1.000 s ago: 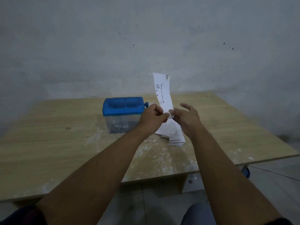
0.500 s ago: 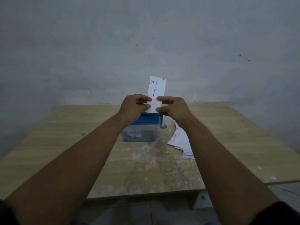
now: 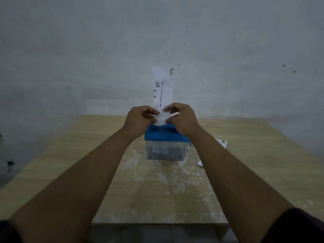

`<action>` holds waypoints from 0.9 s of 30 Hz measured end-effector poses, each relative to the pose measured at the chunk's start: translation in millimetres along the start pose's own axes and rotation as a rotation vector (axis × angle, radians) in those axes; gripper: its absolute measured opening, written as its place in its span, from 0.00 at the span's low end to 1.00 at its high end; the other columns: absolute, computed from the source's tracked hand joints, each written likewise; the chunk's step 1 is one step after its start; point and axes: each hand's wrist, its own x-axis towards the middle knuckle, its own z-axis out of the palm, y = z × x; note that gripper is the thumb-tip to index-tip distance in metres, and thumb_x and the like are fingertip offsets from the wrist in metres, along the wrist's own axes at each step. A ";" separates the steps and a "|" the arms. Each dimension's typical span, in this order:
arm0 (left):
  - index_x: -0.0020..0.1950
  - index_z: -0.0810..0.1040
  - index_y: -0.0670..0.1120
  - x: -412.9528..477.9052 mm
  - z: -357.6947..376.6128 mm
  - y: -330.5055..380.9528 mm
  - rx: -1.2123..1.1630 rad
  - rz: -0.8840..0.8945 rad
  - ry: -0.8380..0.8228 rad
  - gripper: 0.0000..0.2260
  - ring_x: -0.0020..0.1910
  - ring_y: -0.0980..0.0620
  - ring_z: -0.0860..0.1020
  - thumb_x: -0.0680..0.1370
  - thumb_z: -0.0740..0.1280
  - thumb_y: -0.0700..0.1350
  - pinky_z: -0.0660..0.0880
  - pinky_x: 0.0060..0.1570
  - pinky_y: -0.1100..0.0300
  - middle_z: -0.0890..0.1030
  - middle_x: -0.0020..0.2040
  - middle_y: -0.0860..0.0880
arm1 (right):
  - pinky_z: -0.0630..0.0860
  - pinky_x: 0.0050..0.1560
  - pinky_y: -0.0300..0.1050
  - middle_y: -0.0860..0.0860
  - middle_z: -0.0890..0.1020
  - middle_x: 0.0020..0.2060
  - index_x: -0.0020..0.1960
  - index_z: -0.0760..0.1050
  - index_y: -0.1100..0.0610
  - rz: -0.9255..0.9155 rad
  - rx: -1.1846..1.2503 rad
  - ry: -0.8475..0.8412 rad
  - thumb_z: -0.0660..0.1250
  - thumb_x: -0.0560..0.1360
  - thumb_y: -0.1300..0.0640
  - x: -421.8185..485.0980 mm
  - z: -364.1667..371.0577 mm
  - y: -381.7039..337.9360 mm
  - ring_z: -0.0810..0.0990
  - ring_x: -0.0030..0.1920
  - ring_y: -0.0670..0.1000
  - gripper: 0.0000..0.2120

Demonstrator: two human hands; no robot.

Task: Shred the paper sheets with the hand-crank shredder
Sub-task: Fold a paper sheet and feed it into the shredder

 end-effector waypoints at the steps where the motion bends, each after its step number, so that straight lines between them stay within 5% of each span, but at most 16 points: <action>1: 0.51 0.87 0.48 0.1 1.0 -2.0 0.004 0.000 -0.003 0.13 0.43 0.62 0.85 0.74 0.78 0.31 0.79 0.46 0.73 0.87 0.48 0.55 | 0.83 0.46 0.40 0.45 0.84 0.46 0.51 0.85 0.52 0.003 -0.007 -0.004 0.79 0.66 0.72 -0.5 1.1 0.5 0.85 0.46 0.49 0.19; 9: 0.48 0.88 0.46 1.8 6.9 -9.8 -0.011 0.027 -0.006 0.11 0.43 0.61 0.85 0.74 0.77 0.30 0.81 0.48 0.68 0.88 0.46 0.51 | 0.85 0.47 0.47 0.46 0.84 0.44 0.48 0.84 0.52 0.008 -0.006 0.027 0.78 0.66 0.74 1.9 1.7 5.9 0.85 0.45 0.51 0.19; 16: 0.48 0.88 0.49 2.0 8.2 -17.3 0.018 0.033 -0.011 0.11 0.45 0.64 0.84 0.75 0.77 0.32 0.79 0.53 0.70 0.87 0.46 0.55 | 0.78 0.39 0.34 0.47 0.84 0.43 0.49 0.85 0.49 0.018 -0.071 -0.025 0.81 0.66 0.67 2.2 1.6 9.3 0.83 0.43 0.45 0.17; 22: 0.53 0.89 0.54 -0.4 11.2 -11.7 0.016 0.020 -0.126 0.06 0.57 0.62 0.81 0.77 0.78 0.47 0.75 0.60 0.64 0.87 0.52 0.59 | 0.79 0.39 0.35 0.49 0.85 0.40 0.55 0.86 0.50 0.017 -0.111 -0.105 0.81 0.69 0.65 4.9 -2.4 9.8 0.84 0.40 0.46 0.18; 27: 0.56 0.88 0.55 -6.1 13.5 -17.2 -0.072 -0.041 -0.183 0.14 0.60 0.67 0.79 0.73 0.81 0.56 0.74 0.59 0.66 0.86 0.57 0.60 | 0.82 0.44 0.41 0.48 0.86 0.46 0.57 0.86 0.48 0.049 -0.135 -0.141 0.78 0.70 0.65 6.5 -1.0 7.9 0.84 0.45 0.46 0.19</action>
